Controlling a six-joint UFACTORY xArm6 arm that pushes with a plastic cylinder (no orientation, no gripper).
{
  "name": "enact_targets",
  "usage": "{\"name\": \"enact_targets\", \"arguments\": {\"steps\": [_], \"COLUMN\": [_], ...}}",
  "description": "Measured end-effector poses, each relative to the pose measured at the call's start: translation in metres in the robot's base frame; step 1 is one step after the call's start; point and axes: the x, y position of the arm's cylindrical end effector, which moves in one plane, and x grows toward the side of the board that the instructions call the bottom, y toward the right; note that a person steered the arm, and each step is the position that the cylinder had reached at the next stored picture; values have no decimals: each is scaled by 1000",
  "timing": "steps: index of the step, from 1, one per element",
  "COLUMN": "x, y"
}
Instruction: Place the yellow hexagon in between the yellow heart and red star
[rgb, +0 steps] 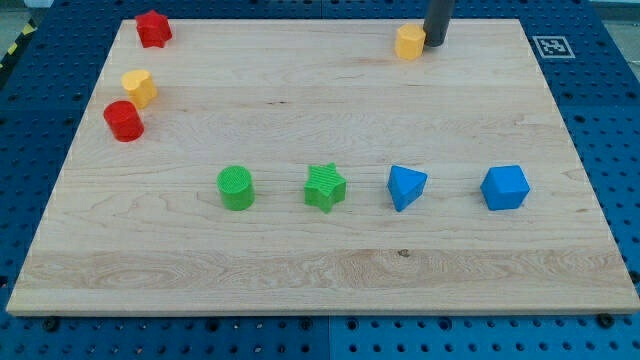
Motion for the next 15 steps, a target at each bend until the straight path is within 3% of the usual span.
{"name": "enact_targets", "arguments": {"steps": [3,8,11,14,15], "x": [16,15,-8,24,35], "y": [-38,-228,-235,-277,-264]}}
